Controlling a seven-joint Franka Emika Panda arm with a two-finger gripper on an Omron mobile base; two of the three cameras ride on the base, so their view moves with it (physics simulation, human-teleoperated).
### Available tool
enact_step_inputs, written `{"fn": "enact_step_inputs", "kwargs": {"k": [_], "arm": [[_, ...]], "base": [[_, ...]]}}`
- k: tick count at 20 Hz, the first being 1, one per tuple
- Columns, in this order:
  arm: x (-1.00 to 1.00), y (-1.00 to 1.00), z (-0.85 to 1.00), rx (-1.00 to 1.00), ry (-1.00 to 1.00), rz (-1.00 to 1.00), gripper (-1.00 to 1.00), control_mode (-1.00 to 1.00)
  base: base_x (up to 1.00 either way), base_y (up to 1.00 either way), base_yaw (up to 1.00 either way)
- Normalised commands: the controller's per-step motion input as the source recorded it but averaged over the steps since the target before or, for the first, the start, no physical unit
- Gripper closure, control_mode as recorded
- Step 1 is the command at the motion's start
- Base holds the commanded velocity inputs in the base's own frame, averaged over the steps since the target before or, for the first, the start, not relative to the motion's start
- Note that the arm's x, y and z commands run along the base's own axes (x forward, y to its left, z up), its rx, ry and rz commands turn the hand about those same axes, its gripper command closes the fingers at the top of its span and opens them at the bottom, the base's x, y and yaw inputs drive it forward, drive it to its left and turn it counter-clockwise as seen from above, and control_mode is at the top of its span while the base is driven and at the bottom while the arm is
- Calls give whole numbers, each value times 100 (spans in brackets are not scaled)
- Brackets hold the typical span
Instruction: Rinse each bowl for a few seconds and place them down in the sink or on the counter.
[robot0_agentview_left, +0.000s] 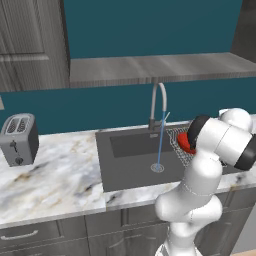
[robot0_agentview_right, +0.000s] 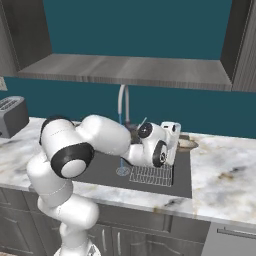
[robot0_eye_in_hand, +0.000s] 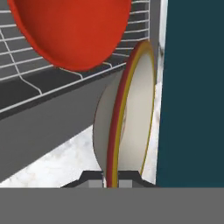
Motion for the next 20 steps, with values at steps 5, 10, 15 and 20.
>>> {"fn": "enact_step_inputs", "kwargs": {"k": [5,10,15,20], "arm": [[-12,-42,0,-1,6,-28,100,-100],[-20,-26,-17,0,9,-22,100,-100],[-23,-17,-31,0,10,-18,100,-100],[-4,-35,-17,0,12,-16,100,-100]], "base": [[0,0,0],[0,0,0],[0,0,0],[0,0,0]]}}
